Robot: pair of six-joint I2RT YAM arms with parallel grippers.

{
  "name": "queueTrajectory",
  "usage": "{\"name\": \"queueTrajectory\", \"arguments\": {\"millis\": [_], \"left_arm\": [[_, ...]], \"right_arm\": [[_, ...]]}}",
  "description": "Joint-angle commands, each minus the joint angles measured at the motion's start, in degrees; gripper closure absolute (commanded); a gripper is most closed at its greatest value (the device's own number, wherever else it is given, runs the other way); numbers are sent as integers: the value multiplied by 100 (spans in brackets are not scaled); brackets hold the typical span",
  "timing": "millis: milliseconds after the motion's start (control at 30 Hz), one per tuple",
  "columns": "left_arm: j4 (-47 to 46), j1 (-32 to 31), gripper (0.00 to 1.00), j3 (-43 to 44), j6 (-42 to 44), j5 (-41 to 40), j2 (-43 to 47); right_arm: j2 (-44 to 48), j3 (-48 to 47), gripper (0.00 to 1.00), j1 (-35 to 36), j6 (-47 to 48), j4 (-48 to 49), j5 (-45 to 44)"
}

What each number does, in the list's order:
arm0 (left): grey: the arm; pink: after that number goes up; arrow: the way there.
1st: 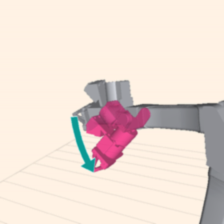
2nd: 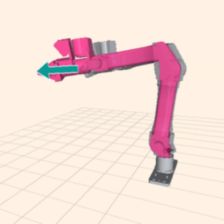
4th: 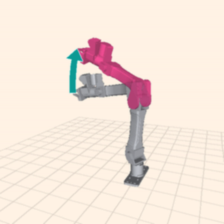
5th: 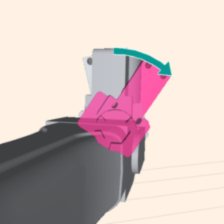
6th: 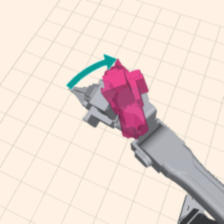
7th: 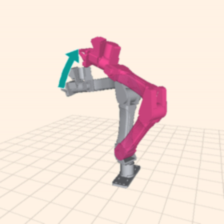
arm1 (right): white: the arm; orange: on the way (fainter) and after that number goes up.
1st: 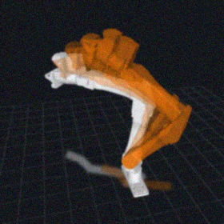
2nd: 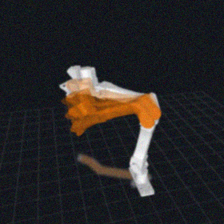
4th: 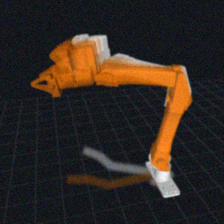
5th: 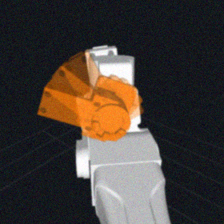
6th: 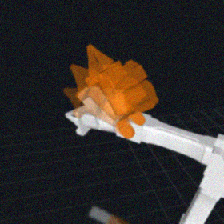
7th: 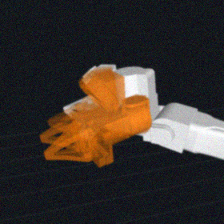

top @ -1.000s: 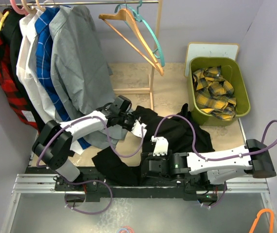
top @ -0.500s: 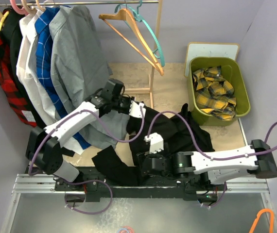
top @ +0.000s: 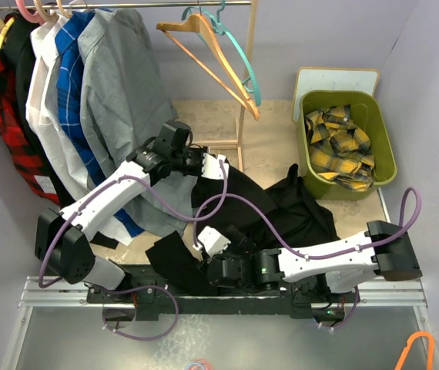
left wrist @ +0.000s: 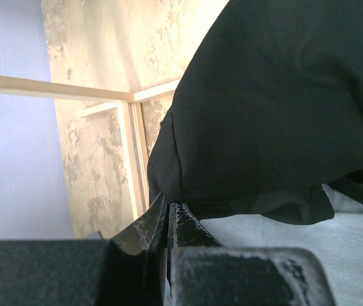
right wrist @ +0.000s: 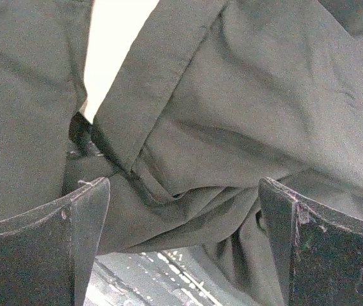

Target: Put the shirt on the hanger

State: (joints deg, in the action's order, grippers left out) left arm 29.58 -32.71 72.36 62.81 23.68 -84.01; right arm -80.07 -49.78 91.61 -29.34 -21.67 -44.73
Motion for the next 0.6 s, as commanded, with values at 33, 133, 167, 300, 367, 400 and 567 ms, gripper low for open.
{"name": "queueTrajectory", "arguments": {"millis": [33, 133, 167, 300, 367, 400, 567], "left_arm": [[-298, 133, 100, 443, -488, -337, -208], [-81, 316, 100, 775, -832, -299, -497], [-59, 382, 100, 818, -886, -242, -544], [-126, 484, 100, 796, -942, -230, -555], [-121, 498, 100, 863, -1002, -274, -596], [-120, 508, 100, 900, -1043, -284, -612], [-128, 571, 100, 1070, -1259, -387, -766]], "right_arm": [[727, 478, 0, 23, 2057, 1442, 1107], [1209, 714, 0, -13, 2705, 1736, 1877], [1360, 786, 0, -40, 2953, 1796, 2061], [1529, 580, 0, -136, 3670, 1238, 2489], [1437, 528, 0, -195, 4001, 941, 2647], [1337, 485, 0, -239, 4096, 753, 2705], [955, 424, 1, -735, 4498, 365, 3248]]}}
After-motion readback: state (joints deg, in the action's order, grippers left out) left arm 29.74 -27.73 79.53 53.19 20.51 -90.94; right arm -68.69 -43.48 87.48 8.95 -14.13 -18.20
